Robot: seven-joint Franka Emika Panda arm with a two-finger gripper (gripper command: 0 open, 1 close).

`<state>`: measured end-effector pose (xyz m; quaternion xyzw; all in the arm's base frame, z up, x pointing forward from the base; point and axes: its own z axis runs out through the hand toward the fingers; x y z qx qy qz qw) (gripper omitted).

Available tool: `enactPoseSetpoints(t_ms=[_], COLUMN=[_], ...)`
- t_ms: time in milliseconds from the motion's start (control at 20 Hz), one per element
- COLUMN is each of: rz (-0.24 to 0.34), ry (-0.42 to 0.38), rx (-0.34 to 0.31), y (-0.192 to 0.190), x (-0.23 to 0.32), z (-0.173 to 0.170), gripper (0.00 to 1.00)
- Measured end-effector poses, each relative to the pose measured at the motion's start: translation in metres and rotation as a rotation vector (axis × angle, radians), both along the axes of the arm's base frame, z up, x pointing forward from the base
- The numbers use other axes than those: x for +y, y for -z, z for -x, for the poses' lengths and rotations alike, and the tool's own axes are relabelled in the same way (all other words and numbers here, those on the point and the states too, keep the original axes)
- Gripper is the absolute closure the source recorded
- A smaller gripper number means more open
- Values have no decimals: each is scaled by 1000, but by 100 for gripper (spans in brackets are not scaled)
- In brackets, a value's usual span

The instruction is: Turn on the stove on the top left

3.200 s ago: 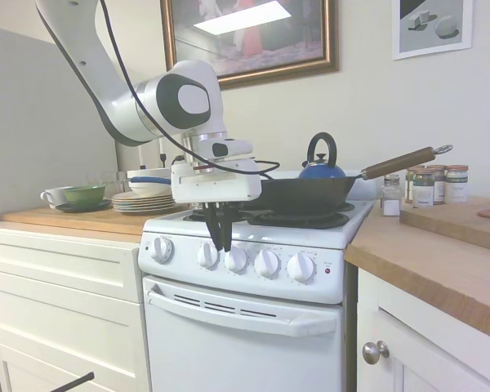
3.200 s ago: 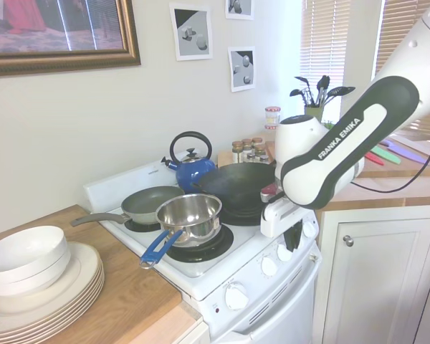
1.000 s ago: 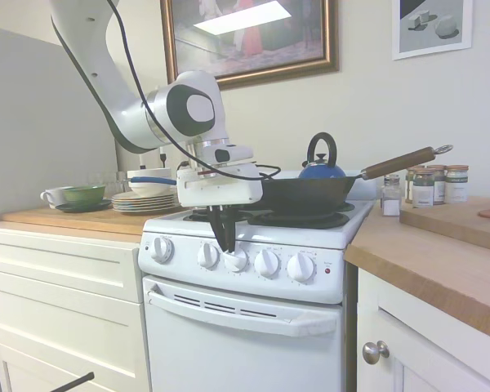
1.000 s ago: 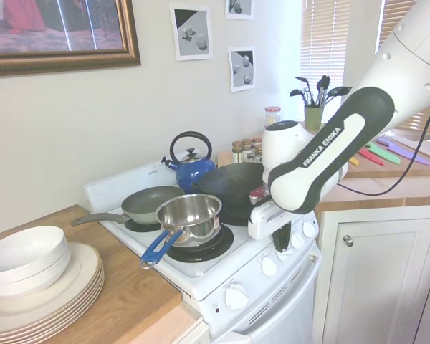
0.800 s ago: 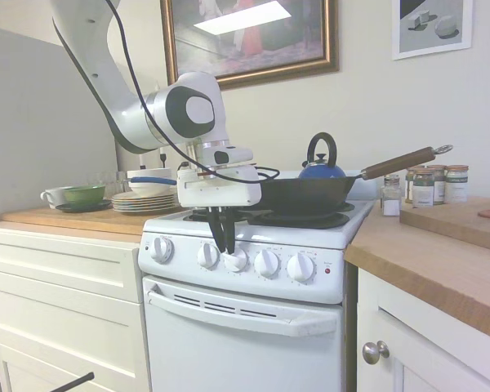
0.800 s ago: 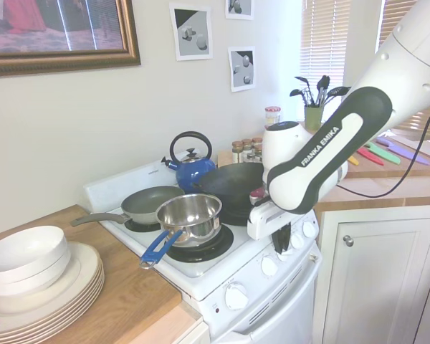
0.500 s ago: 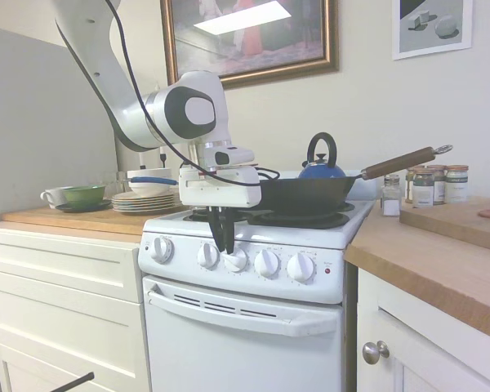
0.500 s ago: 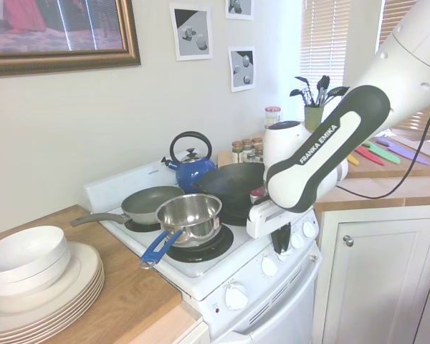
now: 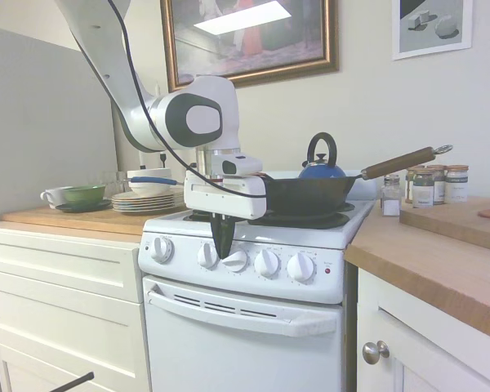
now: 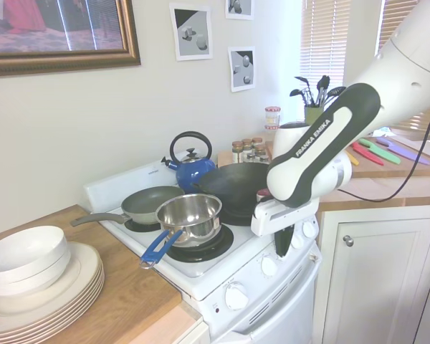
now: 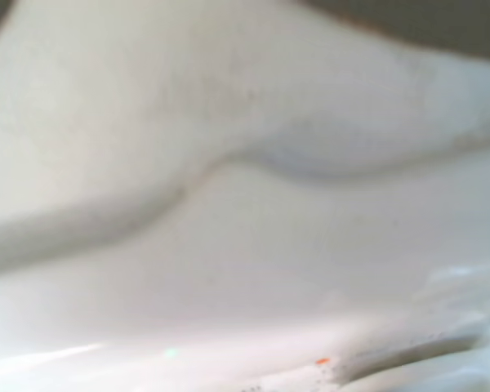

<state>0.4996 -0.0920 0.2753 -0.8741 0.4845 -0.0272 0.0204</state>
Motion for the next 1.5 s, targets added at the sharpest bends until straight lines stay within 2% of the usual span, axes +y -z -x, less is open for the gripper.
enactPoseSetpoints(t_ms=[500, 1050, 1400, 1450, 1500], rz=[75, 92, 85, 81, 77], ry=[-13, -68, -63, -61, -60], rx=[14, -15, -48, -52, -54], y=[10, -4, -26, -29, -31], x=[8, 30, 34, 35, 37], z=[2, 6, 28, 32, 35], gripper=[100, 100, 100, 0, 0])
